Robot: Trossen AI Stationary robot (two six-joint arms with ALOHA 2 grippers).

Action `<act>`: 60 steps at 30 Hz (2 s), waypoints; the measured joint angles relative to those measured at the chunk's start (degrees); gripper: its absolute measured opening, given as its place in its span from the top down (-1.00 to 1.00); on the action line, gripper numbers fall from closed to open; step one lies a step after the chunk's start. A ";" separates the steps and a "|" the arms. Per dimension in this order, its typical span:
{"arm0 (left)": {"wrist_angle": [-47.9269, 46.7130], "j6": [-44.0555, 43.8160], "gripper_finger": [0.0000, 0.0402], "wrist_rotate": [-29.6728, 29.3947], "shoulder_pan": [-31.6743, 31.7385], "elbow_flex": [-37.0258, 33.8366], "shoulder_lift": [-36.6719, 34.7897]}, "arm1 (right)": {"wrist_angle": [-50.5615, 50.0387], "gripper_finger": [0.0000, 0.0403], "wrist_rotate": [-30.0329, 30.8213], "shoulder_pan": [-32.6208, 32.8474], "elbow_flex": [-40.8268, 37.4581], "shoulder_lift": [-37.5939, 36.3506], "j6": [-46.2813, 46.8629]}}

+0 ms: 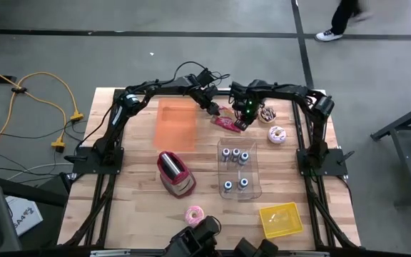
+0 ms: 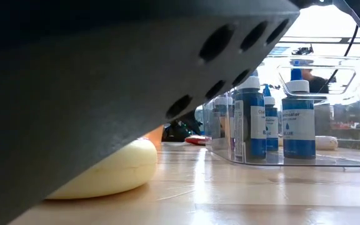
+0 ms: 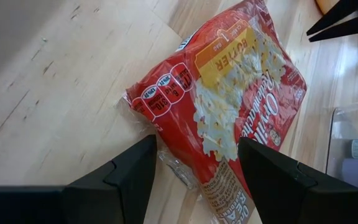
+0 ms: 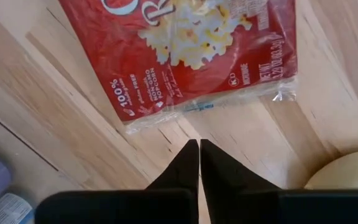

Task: Pick & Place Food Item
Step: Put the red popcorn pack into the orange bin

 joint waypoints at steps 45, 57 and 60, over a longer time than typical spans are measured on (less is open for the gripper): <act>-1.19 -0.15 -0.11 1.39 -0.21 -0.02 0.02 | 14.96 0.98 -3.18 1.31 -6.05 0.48 1.07; -1.26 -1.05 0.16 -0.10 -0.18 -0.02 0.02 | 15.16 0.98 -3.18 1.31 -6.05 0.55 1.01; -1.19 -1.75 0.25 -0.03 0.17 -0.02 0.08 | 15.24 0.98 -3.20 1.31 -6.05 0.55 0.92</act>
